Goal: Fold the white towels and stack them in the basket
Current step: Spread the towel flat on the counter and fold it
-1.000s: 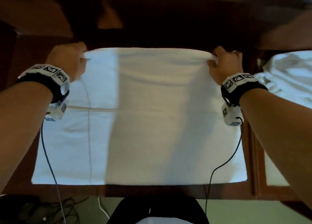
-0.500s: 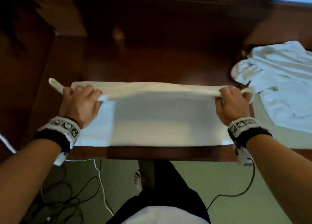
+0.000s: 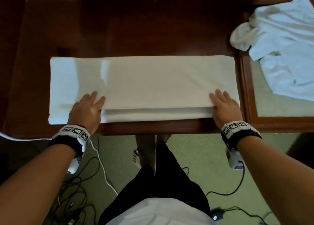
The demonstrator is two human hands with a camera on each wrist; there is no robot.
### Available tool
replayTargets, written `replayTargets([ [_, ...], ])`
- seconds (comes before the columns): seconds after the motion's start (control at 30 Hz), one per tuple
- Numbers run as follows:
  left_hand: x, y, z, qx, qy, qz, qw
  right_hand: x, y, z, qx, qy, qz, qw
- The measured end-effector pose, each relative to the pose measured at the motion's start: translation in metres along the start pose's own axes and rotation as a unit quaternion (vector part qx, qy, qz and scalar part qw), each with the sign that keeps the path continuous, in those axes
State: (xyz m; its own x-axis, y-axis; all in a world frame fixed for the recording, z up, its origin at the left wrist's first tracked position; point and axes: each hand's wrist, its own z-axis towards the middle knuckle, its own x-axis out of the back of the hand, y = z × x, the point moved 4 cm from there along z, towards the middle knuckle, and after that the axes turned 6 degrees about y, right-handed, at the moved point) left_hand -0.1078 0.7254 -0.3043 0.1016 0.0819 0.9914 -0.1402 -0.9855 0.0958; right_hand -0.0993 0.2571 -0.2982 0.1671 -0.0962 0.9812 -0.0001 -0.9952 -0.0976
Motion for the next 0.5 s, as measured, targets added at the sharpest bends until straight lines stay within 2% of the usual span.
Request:
replayTargets([
  [0.07, -0.005, -0.003, -0.016, -0.015, 0.039, -0.040, 0.998, 0.000, 0.012, -0.013, 0.007, 0.040, 0.018, 0.999],
  [0.17, -0.020, -0.001, -0.040, -0.042, 0.032, -0.060, 0.997, -0.017, 0.019, -0.028, 0.011, -0.004, -0.010, 1.000],
  [0.23, -0.026, -0.004, -0.043, -0.039, 0.039, -0.067, 0.996, -0.020, 0.018, -0.026, 0.008, -0.006, 0.000, 1.000],
  [0.37, -0.018, -0.005, -0.052, -0.073, 0.076, -0.072, 0.992, -0.012, 0.024, -0.032, 0.013, 0.058, 0.038, 0.998],
  [0.5, -0.029, -0.002, -0.066, -0.062, 0.046, -0.048, 0.996, -0.029, 0.027, -0.049, 0.034, -0.003, -0.009, 0.999],
])
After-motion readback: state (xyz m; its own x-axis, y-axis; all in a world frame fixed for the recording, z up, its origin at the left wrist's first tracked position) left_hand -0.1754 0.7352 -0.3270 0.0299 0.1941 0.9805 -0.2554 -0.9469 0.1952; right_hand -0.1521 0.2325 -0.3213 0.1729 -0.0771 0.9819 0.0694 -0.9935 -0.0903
